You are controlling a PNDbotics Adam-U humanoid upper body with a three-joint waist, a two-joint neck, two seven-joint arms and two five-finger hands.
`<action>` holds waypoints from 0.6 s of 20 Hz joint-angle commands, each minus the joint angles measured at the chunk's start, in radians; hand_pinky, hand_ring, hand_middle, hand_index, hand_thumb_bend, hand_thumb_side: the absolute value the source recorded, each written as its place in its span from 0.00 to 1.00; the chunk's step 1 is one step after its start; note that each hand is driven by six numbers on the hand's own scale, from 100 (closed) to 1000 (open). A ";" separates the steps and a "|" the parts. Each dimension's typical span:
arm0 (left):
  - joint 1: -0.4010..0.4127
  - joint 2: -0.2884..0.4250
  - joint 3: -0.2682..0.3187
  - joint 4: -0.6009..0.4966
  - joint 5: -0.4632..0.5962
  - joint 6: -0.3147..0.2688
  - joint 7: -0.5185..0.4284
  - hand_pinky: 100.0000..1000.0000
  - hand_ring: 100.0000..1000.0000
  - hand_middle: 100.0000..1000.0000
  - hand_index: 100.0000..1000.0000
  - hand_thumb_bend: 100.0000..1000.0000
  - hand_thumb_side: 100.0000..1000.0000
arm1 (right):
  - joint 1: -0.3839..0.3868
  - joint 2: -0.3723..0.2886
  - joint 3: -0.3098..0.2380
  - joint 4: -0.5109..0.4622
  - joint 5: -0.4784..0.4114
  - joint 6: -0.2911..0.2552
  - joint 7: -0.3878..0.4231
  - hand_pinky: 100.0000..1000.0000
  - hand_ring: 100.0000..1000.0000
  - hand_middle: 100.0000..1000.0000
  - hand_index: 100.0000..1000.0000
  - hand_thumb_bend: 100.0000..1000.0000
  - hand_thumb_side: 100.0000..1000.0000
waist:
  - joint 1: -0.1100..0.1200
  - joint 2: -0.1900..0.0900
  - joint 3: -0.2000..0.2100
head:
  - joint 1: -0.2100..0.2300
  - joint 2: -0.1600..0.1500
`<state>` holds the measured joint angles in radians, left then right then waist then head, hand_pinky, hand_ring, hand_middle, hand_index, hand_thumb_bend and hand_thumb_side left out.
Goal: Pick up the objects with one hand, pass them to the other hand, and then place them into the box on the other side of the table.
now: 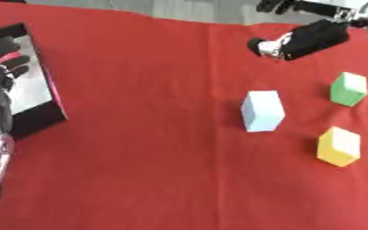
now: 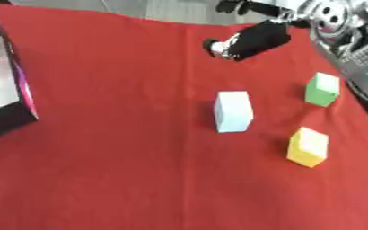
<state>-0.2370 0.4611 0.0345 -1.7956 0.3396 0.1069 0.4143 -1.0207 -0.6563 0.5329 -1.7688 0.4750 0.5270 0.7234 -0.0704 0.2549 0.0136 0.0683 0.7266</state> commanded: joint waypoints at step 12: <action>-0.010 0.030 0.013 -0.015 -0.002 0.000 0.003 0.82 0.70 0.71 0.77 0.11 0.93 | 0.000 0.006 0.022 -0.036 -0.075 0.125 0.183 0.91 0.88 0.83 0.86 0.38 0.39 | -0.007 -0.030 0.005 | -0.001 0.003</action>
<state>-0.2372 0.4615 0.0371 -1.7956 0.3394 0.1062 0.4154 -1.0097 -0.6355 0.5625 -1.7840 0.4118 0.5012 0.7493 -0.0704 0.2549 0.0191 0.0679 0.7274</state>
